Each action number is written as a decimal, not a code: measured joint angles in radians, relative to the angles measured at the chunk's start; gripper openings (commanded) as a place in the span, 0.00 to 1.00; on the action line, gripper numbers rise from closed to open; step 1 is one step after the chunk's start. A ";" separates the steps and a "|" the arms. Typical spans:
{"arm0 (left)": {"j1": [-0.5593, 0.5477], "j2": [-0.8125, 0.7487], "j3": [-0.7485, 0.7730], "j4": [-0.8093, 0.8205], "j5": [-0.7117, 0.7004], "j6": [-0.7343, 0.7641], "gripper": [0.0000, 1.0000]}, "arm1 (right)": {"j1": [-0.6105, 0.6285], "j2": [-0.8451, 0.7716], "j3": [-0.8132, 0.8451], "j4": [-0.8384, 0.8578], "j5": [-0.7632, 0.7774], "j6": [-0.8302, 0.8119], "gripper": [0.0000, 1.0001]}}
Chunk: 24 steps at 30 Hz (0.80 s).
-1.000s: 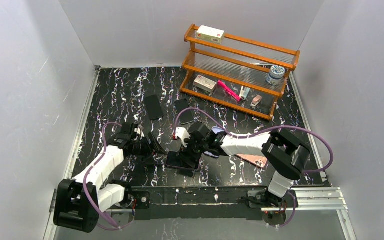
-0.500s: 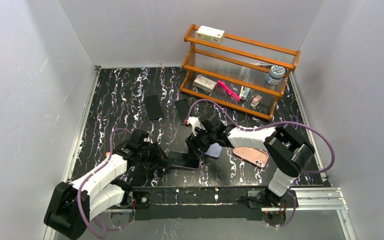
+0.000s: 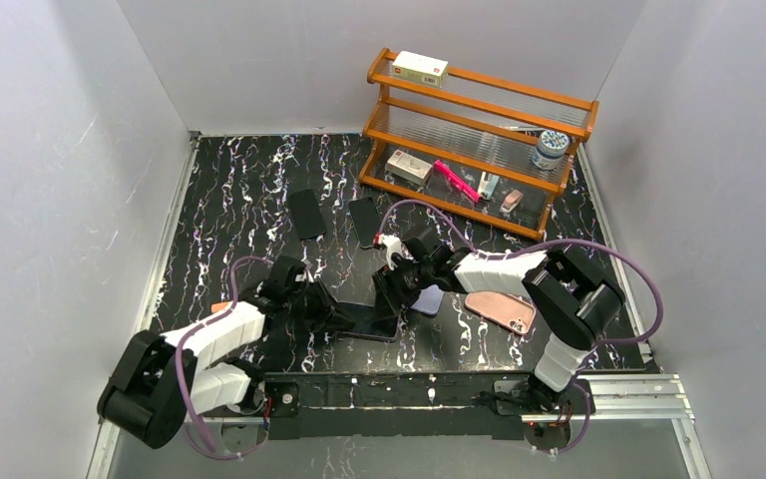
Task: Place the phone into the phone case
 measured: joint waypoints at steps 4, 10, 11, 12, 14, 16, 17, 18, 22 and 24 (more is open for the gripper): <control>0.000 0.084 0.067 0.011 -0.023 0.044 0.15 | -0.008 0.003 -0.008 0.011 -0.035 0.069 0.69; 0.000 0.126 0.094 0.025 -0.034 0.079 0.15 | -0.007 0.032 -0.023 0.042 -0.122 0.177 0.64; -0.001 0.124 0.092 0.027 -0.035 0.082 0.16 | -0.007 0.042 -0.023 0.048 -0.132 0.193 0.64; -0.001 0.119 0.089 0.028 -0.036 0.083 0.18 | -0.008 0.051 -0.023 0.058 -0.146 0.210 0.63; -0.001 0.108 0.085 0.023 -0.037 0.085 0.30 | -0.008 0.062 -0.023 0.068 -0.160 0.235 0.63; -0.002 0.089 0.090 0.002 -0.044 0.093 0.42 | -0.007 0.068 -0.023 0.075 -0.163 0.256 0.63; -0.002 0.078 0.101 -0.023 -0.050 0.101 0.47 | -0.008 0.068 -0.023 0.076 -0.163 0.258 0.63; -0.002 0.069 0.120 -0.057 -0.060 0.112 0.50 | -0.007 0.068 -0.023 0.075 -0.160 0.262 0.63; -0.003 0.049 0.215 -0.224 -0.109 0.167 0.57 | -0.007 0.068 -0.023 0.074 -0.151 0.280 0.63; -0.003 0.023 0.243 -0.290 -0.119 0.190 0.58 | -0.006 0.068 -0.023 0.074 -0.145 0.285 0.63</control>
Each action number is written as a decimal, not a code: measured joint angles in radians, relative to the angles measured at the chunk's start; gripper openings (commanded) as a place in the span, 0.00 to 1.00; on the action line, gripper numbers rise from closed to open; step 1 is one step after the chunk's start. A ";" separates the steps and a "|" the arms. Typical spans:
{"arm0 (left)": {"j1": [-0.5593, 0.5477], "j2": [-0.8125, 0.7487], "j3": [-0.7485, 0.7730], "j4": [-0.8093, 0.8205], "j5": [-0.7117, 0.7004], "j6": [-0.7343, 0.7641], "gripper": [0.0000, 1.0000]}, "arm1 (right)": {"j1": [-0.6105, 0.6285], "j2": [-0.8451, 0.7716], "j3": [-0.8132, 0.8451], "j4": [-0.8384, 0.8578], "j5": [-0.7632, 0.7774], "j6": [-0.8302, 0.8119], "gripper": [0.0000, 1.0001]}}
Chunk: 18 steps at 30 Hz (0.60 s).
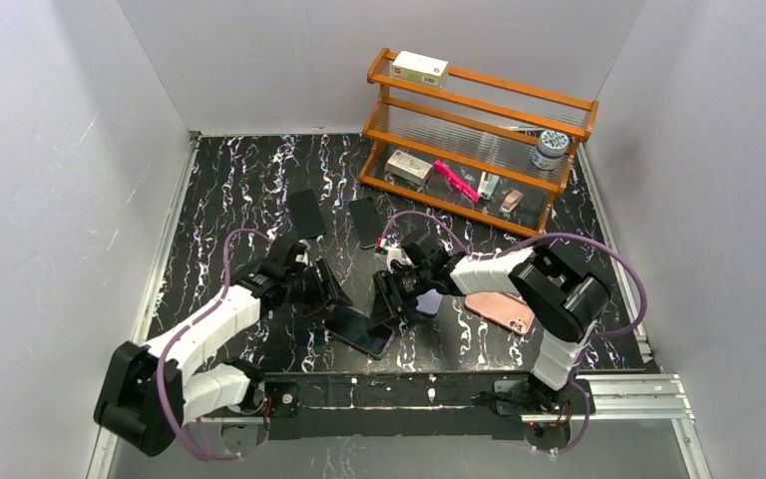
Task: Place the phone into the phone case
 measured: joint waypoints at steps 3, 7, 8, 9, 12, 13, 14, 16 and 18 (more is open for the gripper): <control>0.000 -0.071 0.007 -0.094 -0.018 0.026 0.56 | 0.000 0.000 0.000 0.000 0.006 0.008 0.63; 0.000 -0.135 -0.045 -0.134 -0.028 0.020 0.45 | 0.000 0.000 0.000 0.001 0.010 0.024 0.63; -0.001 -0.145 -0.071 -0.130 -0.024 0.008 0.43 | 0.000 0.000 0.000 0.001 0.010 0.025 0.63; -0.001 -0.153 -0.103 -0.117 -0.018 -0.006 0.42 | 0.000 0.000 0.000 0.002 0.012 0.028 0.63; -0.003 -0.169 -0.188 -0.092 -0.006 -0.055 0.41 | 0.000 0.000 0.000 0.006 0.017 0.035 0.63; -0.005 -0.170 -0.201 -0.087 -0.005 -0.066 0.40 | 0.000 0.000 0.000 0.008 0.018 0.039 0.63; -0.005 -0.170 -0.206 -0.082 -0.004 -0.072 0.39 | 0.000 0.000 0.000 0.009 0.019 0.043 0.63; -0.007 -0.166 -0.213 -0.053 -0.003 -0.087 0.35 | 0.000 0.000 -0.001 0.014 0.022 0.052 0.63; -0.008 -0.153 -0.222 -0.006 0.000 -0.106 0.30 | 0.000 0.000 -0.008 0.030 0.023 0.062 0.63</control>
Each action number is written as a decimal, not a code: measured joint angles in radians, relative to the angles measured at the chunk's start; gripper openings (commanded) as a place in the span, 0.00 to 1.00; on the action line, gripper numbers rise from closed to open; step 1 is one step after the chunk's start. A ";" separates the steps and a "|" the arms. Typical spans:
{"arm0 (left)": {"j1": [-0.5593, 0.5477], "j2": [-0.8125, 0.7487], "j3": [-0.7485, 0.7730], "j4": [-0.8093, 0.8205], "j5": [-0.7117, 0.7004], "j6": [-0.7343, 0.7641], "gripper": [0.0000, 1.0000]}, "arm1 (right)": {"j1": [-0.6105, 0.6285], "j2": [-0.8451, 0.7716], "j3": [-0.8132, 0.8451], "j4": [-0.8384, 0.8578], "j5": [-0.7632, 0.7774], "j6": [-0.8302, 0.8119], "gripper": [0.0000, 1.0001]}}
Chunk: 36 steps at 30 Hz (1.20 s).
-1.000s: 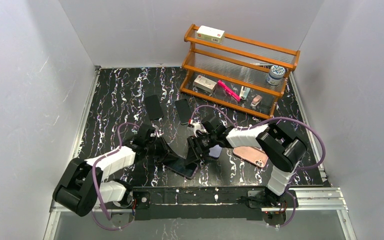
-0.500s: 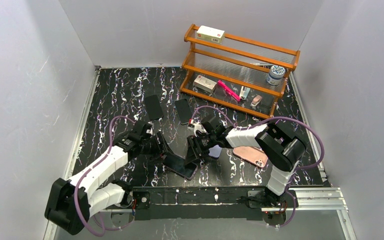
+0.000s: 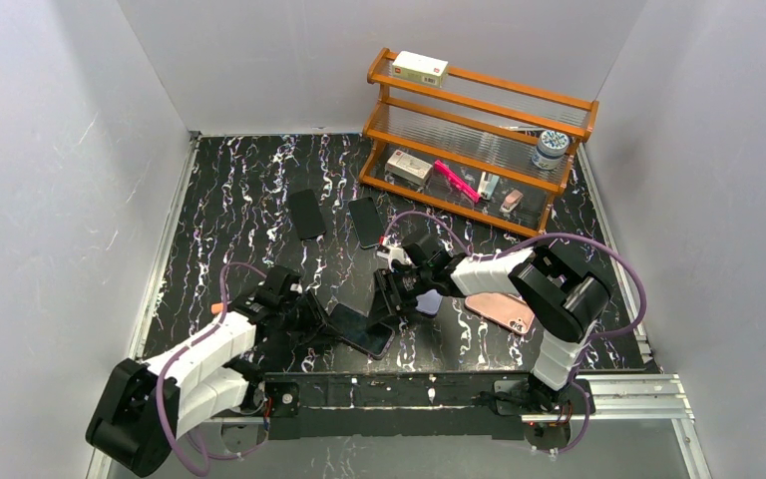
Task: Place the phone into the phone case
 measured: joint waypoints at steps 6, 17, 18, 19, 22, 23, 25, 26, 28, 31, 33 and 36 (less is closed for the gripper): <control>-0.005 0.016 -0.036 0.115 0.015 -0.050 0.21 | -0.001 0.008 -0.031 0.088 -0.011 0.067 0.62; -0.006 0.073 -0.048 0.217 0.054 -0.072 0.15 | -0.010 0.053 -0.033 0.156 -0.046 0.158 0.50; -0.006 0.077 -0.048 0.222 0.057 -0.072 0.15 | -0.011 0.056 -0.033 0.158 -0.046 0.163 0.49; -0.006 0.081 -0.048 0.227 0.059 -0.073 0.15 | -0.011 0.059 -0.033 0.160 -0.048 0.169 0.47; -0.007 0.095 -0.049 0.254 0.066 -0.080 0.15 | -0.012 0.068 -0.033 0.168 -0.050 0.182 0.45; -0.008 0.099 -0.051 0.267 0.067 -0.086 0.15 | -0.012 0.072 -0.033 0.172 -0.051 0.187 0.44; -0.010 0.103 -0.063 0.302 0.074 -0.099 0.15 | -0.011 0.081 -0.033 0.188 -0.054 0.201 0.43; -0.011 0.103 -0.069 0.319 0.074 -0.107 0.15 | -0.009 0.084 -0.033 0.193 -0.054 0.205 0.43; -0.018 0.103 -0.079 0.346 0.074 -0.122 0.15 | -0.005 0.089 -0.033 0.208 -0.053 0.212 0.40; -0.031 0.102 -0.082 0.367 0.072 -0.142 0.14 | 0.003 0.099 -0.033 0.230 -0.048 0.227 0.26; -0.037 0.100 -0.085 0.372 0.068 -0.152 0.13 | 0.005 0.105 -0.033 0.244 -0.050 0.237 0.19; -0.037 0.079 -0.091 0.367 0.068 -0.159 0.17 | 0.005 0.105 -0.033 0.270 -0.078 0.253 0.12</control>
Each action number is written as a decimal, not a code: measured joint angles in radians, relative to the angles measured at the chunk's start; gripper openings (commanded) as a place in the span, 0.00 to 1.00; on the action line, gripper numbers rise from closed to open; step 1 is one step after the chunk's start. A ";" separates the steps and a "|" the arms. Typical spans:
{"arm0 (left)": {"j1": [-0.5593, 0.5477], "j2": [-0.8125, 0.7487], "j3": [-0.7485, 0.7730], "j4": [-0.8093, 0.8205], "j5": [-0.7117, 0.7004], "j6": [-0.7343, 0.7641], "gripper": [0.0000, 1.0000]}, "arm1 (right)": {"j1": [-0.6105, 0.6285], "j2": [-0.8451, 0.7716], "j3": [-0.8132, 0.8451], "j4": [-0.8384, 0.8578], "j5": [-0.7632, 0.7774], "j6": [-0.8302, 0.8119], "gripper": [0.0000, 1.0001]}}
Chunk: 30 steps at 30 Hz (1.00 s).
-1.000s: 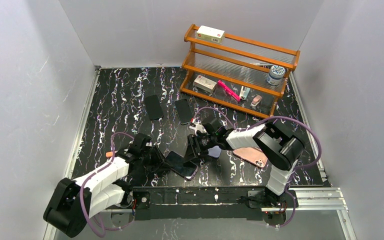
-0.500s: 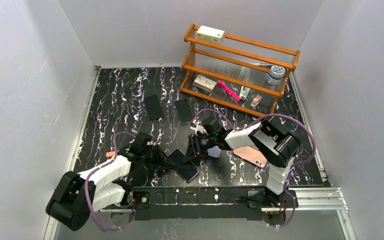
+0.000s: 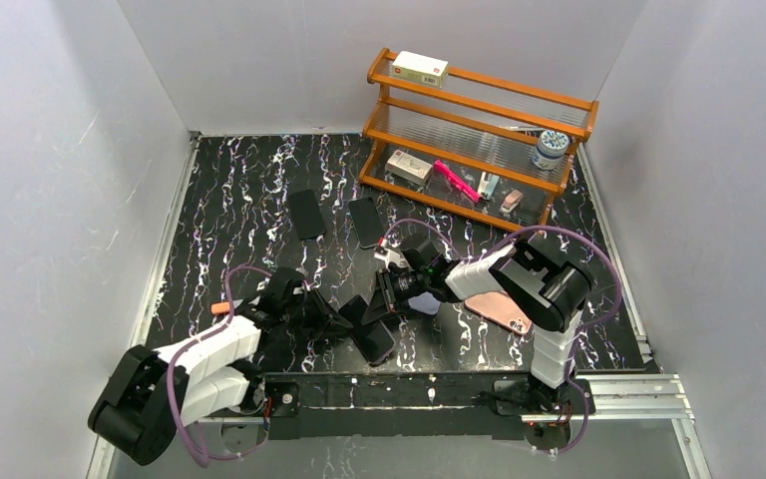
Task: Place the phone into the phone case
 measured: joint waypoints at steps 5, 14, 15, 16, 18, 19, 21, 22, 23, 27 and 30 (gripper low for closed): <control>-0.013 -0.085 0.059 -0.113 -0.037 0.044 0.59 | -0.005 -0.034 -0.019 0.044 0.013 0.047 0.04; -0.019 -0.183 0.485 -0.294 -0.082 0.246 0.87 | -0.163 -0.349 -0.039 -0.004 0.016 0.060 0.01; -0.019 -0.193 0.491 -0.305 -0.082 0.254 0.87 | -0.183 -0.389 -0.039 -0.005 0.014 0.061 0.01; -0.019 -0.206 0.494 -0.316 -0.083 0.257 0.86 | -0.200 -0.424 -0.039 -0.005 0.011 0.064 0.01; -0.019 -0.221 0.492 -0.317 -0.076 0.241 0.86 | -0.217 -0.478 -0.039 -0.002 0.002 0.080 0.01; -0.019 -0.231 0.481 -0.287 -0.062 0.218 0.85 | -0.222 -0.505 -0.040 0.003 -0.006 0.093 0.01; -0.019 -0.258 0.445 -0.206 -0.030 0.158 0.85 | -0.224 -0.551 -0.045 0.038 -0.023 0.130 0.02; -0.019 -0.269 0.430 -0.165 -0.014 0.129 0.84 | -0.224 -0.573 -0.056 0.068 -0.031 0.152 0.02; -0.019 -0.274 0.418 -0.123 0.002 0.104 0.83 | -0.224 -0.592 -0.069 0.101 -0.041 0.179 0.03; -0.019 -0.268 0.405 0.042 0.064 0.024 0.72 | -0.224 -0.655 -0.140 0.251 -0.079 0.306 0.03; -0.019 -0.258 0.392 0.157 0.091 -0.020 0.64 | -0.223 -0.674 -0.163 0.300 -0.099 0.365 0.04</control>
